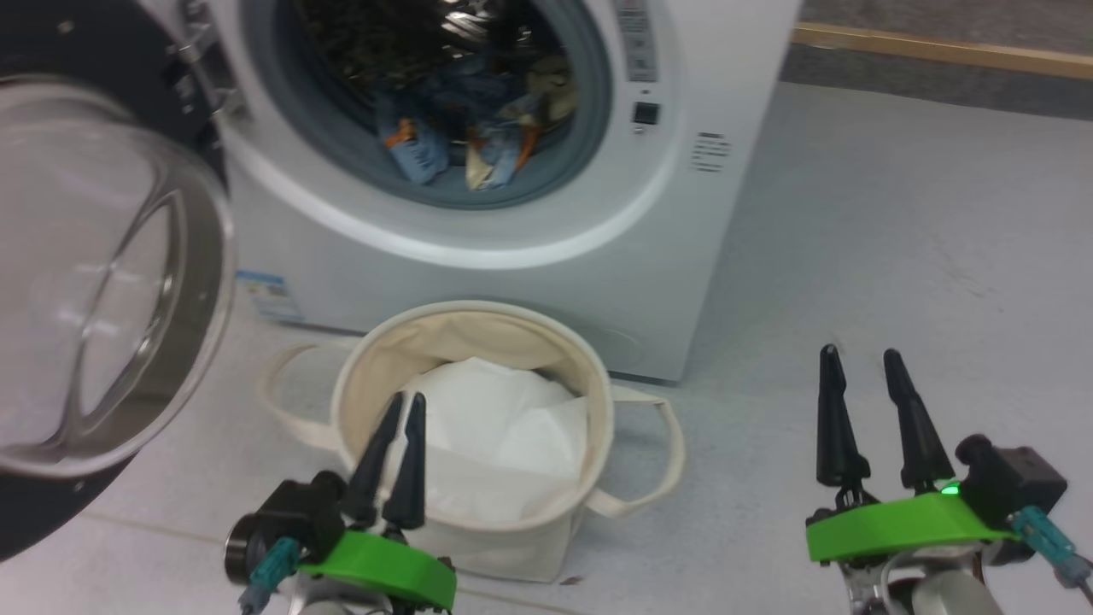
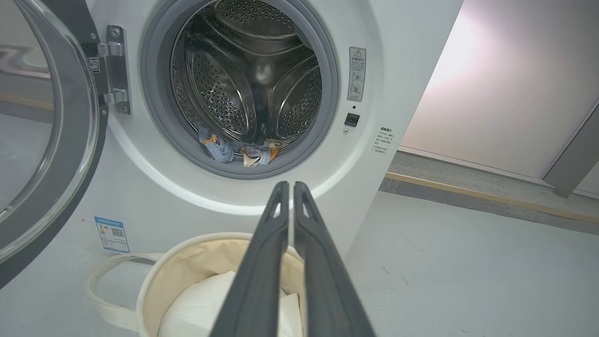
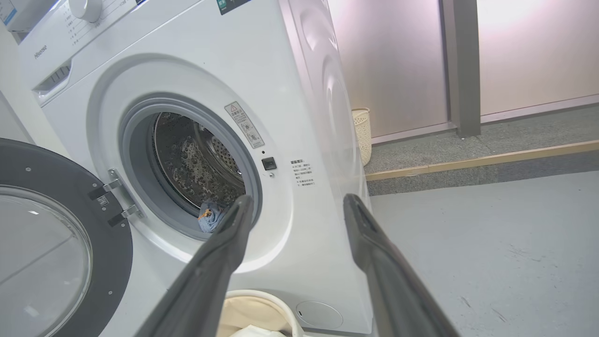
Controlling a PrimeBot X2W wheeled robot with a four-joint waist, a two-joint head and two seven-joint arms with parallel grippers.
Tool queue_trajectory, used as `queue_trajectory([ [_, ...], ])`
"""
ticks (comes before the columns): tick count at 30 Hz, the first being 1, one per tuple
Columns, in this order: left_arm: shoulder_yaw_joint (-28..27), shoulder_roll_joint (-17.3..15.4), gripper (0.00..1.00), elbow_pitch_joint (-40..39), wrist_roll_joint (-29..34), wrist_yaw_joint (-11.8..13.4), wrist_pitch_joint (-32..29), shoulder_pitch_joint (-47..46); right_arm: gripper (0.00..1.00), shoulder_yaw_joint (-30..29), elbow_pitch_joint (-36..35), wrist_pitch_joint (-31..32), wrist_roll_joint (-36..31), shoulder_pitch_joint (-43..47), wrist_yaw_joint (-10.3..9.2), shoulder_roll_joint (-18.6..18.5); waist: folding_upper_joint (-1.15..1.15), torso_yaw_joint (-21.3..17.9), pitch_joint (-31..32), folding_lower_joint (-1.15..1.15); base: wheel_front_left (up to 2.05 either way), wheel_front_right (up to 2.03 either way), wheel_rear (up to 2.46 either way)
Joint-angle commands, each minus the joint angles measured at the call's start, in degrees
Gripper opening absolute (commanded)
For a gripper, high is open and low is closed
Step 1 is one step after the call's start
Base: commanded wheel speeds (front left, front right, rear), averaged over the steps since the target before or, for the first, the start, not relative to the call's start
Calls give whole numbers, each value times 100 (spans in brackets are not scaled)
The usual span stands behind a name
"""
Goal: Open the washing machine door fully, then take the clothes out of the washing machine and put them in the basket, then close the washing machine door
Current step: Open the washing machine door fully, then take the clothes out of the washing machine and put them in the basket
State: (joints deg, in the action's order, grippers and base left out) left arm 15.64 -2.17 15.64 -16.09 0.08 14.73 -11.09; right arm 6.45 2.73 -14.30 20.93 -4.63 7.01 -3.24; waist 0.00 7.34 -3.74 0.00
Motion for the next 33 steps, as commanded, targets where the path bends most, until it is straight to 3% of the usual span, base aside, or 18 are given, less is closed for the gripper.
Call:
queue_trajectory([
  [1, -244, -71, 100, -188, 29, 104, 27, -23, 100, 175, -170, -70, -30, -16, 47, 34, 0, -365, 91, 0, 0, 0, 0],
  [6, -401, -71, 100, -184, -76, 220, 27, 151, 100, 426, -36, -70, -106, 33, 47, 35, 0, -618, 49, 0, 0, 0, 0],
  [10, -503, -71, 100, -122, 214, 339, 27, 184, 100, 497, 38, -70, -234, 0, 47, 35, 0, -685, 14, 0, 0, 0, 0],
  [31, -359, -71, 100, -38, -8, 308, 27, 182, 100, 468, 109, -70, -197, -44, 47, 35, 0, -487, 29, 0, 1, -1, 0],
  [33, -426, -71, 100, 1, 168, 457, 27, 163, 100, 482, 127, -70, -178, -37, 47, 36, 0, -480, 46, 0, 37, -39, 2],
])
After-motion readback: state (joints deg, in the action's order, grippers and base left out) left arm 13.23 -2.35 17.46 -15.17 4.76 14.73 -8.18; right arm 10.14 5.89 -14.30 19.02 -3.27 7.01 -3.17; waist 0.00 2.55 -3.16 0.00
